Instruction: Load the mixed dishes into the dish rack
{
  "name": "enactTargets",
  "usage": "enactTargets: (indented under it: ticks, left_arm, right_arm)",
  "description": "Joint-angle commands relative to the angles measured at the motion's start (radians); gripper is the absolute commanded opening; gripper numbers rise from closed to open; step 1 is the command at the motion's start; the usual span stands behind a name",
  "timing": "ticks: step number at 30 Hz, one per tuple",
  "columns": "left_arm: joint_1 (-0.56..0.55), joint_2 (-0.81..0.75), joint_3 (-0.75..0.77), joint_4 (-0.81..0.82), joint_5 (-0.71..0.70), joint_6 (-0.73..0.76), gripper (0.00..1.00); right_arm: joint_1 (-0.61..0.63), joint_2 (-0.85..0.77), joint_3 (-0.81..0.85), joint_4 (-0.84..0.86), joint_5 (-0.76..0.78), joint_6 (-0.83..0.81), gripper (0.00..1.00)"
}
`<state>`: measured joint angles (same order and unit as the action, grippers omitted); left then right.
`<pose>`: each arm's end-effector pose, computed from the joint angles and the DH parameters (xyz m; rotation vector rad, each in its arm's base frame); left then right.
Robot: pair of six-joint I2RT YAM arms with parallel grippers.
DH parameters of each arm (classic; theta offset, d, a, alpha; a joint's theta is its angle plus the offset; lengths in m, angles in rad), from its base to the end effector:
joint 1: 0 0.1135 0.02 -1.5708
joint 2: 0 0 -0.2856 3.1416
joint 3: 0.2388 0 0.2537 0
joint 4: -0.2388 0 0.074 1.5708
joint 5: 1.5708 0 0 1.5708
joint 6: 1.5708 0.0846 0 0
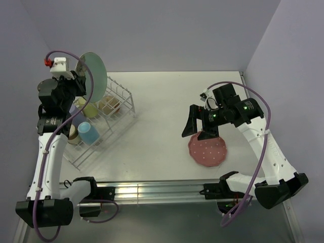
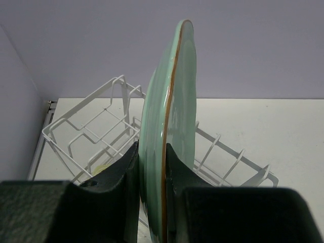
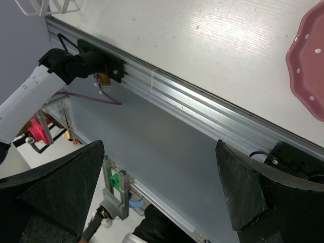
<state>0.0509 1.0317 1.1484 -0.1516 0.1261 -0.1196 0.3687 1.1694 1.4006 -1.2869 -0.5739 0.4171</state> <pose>0.2692 0.0031 0.4414 -0.0391 1.6071 -0.1545 0.1757 0.1171 0.3651 -0.1449 2.7131 1.0116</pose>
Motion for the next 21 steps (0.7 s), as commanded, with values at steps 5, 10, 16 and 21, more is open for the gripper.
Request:
enactTargets:
  ticks: [5, 10, 16, 21]
  left_arm:
    - [0.017, -0.004, 0.135, 0.106, -0.097, 0.075, 0.0]
    - [0.018, 0.001, 0.203, 0.081, -0.051, 0.109, 0.0]
    - [0.017, 0.005, 0.235, 0.054, 0.095, 0.199, 0.0]
    - [0.017, 0.027, 0.252, 0.024, 0.286, 0.23, 0.0]
  right_arm:
    - [0.004, 0.01, 0.038, 0.023, -0.017, -0.012, 0.98]
    - [0.004, 0.009, 0.028, 0.034, -0.021, -0.005, 0.98]
    - [0.003, 0.007, 0.014, 0.047, -0.032, 0.006, 0.98]
    - [0.003, 0.009, 0.015, 0.044, -0.032, 0.005, 0.98]
